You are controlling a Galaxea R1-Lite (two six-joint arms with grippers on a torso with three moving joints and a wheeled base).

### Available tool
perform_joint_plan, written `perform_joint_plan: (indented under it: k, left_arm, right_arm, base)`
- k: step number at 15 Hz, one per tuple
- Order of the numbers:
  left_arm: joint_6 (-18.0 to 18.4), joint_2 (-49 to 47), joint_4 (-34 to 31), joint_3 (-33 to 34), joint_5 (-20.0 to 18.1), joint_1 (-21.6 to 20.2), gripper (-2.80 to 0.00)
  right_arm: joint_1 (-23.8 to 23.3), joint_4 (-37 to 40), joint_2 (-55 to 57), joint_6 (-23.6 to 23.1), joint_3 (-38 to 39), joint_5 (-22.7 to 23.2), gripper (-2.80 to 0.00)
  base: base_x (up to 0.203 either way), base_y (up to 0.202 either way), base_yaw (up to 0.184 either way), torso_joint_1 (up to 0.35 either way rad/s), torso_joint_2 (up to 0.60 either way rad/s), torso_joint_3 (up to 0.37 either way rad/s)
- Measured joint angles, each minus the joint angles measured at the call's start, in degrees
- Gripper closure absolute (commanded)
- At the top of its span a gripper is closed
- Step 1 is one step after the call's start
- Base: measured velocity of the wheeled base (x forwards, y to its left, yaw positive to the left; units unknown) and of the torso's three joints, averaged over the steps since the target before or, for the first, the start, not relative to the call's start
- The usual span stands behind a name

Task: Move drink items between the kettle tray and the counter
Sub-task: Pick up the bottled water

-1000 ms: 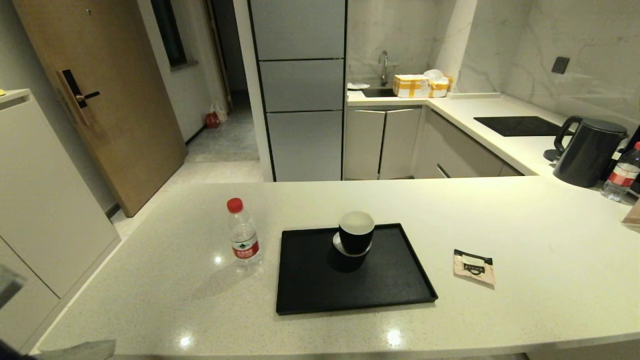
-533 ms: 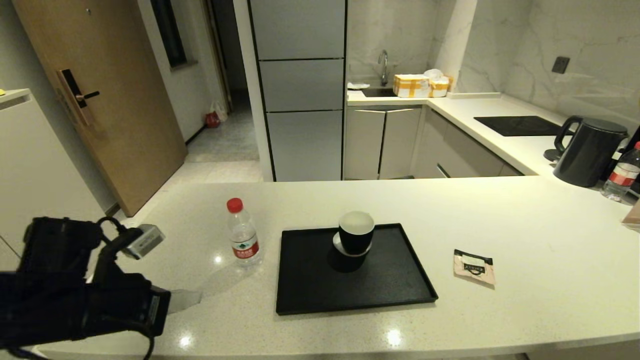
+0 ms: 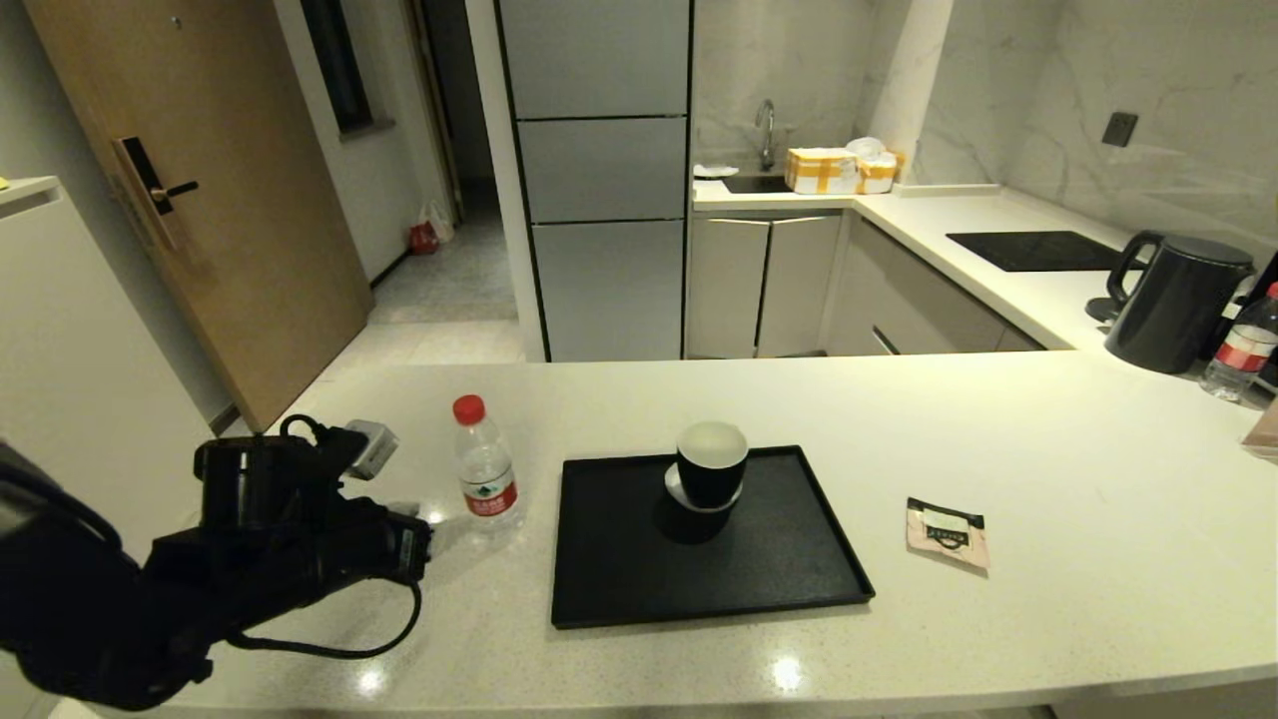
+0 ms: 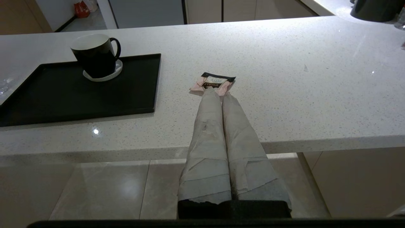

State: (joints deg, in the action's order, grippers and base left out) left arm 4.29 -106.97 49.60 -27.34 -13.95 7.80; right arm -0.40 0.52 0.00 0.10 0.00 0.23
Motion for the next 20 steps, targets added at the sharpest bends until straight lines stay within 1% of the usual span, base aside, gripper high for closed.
perform_joint_plan:
  k: [2,6,8,9,11,14,16,20]
  left_arm:
    - [0.1,-1.1,1.3,-1.2,0.3,1.7,-2.8]
    - [0.4,-2.3,1.7,-2.2,0.7,2.8,-2.8]
    - [1.6,-5.1,1.9,-4.5,4.3,3.5,-2.8]
    - [2.5,-6.9,2.6,-6.1,7.3,3.8,-2.8]
    - [3.1,-9.1,4.1,-7.7,8.6,4.0,-2.8]
    - [3.4,-13.6,9.0,-10.3,10.5,4.2,-2.8]
    - [3.2,-15.8,9.4,-12.2,10.6,4.6,-2.8]
    - [3.2,-17.8,9.4,-13.8,10.7,5.0,-2.8]
  right_arm:
    - [0.0,0.0,0.0,0.0,0.0,0.0,0.0]
    - [0.1,0.0,0.0,0.0,0.0,0.0,0.0]
    - [0.0,0.0,0.0,0.0,0.0,0.0,0.0]
    - [0.0,0.0,0.0,0.0,0.0,0.0,0.0]
    - [0.1,0.0,0.0,0.0,0.0,0.0,0.0]
    - [0.0,0.0,0.0,0.0,0.0,0.0,0.0]
    - [0.0,0.0,0.0,0.0,0.0,0.0,0.0]
    - [0.0,0.0,0.0,0.0,0.0,0.0,0.0]
  base:
    - [0.0,0.0,0.0,0.0,0.0,0.0]
    - [0.0,0.0,0.0,0.0,0.0,0.0]
    - [0.0,0.0,0.0,0.0,0.0,0.0]
    - [0.0,0.0,0.0,0.0,0.0,0.0]
    - [0.0,0.0,0.0,0.0,0.0,0.0]
    - [0.0,0.0,0.0,0.0,0.0,0.0]
    - [0.0,0.0,0.0,0.0,0.0,0.0]
    - [0.0,0.0,0.0,0.0,0.0,0.0]
